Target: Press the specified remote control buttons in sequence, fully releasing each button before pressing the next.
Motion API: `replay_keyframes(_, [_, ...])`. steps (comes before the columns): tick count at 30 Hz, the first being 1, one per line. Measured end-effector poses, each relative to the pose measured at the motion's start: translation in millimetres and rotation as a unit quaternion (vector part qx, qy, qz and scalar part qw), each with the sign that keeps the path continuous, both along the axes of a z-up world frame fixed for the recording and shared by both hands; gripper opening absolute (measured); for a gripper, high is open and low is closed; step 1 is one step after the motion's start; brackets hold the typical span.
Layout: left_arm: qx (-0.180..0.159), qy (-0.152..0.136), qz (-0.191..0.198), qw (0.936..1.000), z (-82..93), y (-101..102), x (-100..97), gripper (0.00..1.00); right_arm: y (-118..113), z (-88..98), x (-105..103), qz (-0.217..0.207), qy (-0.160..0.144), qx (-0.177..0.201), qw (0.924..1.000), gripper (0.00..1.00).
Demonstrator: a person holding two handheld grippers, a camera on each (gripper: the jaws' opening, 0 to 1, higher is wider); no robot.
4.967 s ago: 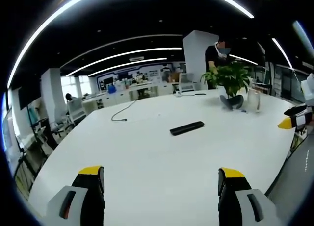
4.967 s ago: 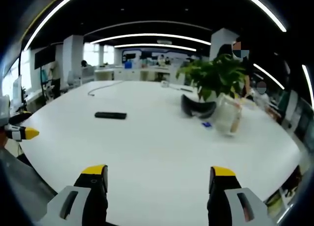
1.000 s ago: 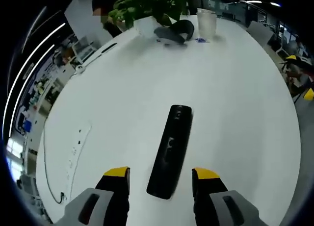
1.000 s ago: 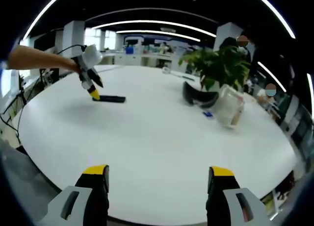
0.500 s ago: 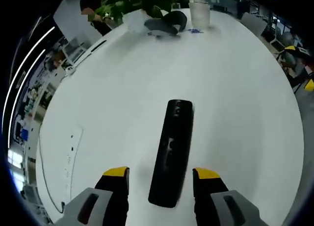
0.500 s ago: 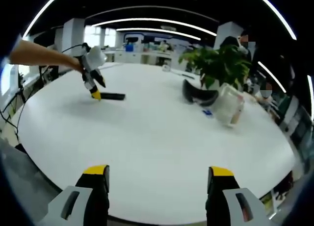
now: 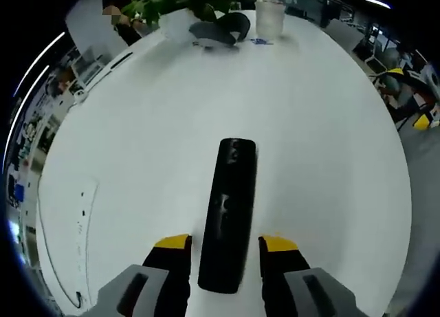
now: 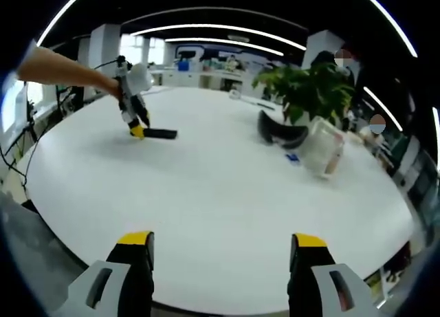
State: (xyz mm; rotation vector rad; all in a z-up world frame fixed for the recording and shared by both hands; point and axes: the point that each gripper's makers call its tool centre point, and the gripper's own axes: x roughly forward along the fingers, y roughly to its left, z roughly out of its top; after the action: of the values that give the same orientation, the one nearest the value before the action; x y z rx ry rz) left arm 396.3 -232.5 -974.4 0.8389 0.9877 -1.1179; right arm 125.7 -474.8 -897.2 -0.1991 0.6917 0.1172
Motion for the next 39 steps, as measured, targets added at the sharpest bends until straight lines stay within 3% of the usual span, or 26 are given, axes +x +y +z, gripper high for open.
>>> replay_keyframes(4, [0.008, 0.008, -0.015, 0.9998, -0.7, -2, -7.3, 0.32, -1, 1.4, 0, -0.002, -0.004, 0.001, 1.0, 0.8])
replay_keyframes(8, [-0.004, 0.024, -0.001, 0.9997, -2.1, 0, -6.1, 0.31, -1, 1.5, 0, -0.005, -0.005, 0.002, 1.0, 0.79])
replay_keyframes(17, [-0.011, 0.021, -0.003, 0.9997, -3.4, -1, -10.2, 0.24, -1, 2.8, 0, -0.004, -0.008, 0.003, 1.0, 0.79])
replay_keyframes(25, [-0.006, 0.015, 0.014, 0.9998, -3.4, -2, -18.2, 0.23, 0, 5.8, 1, -0.004, -0.015, 0.006, 0.9999, 0.78])
replay_keyframes(39, [0.02, 0.02, 0.01, 0.9995, -3.6, -6, -37.5, 0.23, -1, 10.4, 1, -0.008, -0.027, 0.011, 0.9995, 0.76])
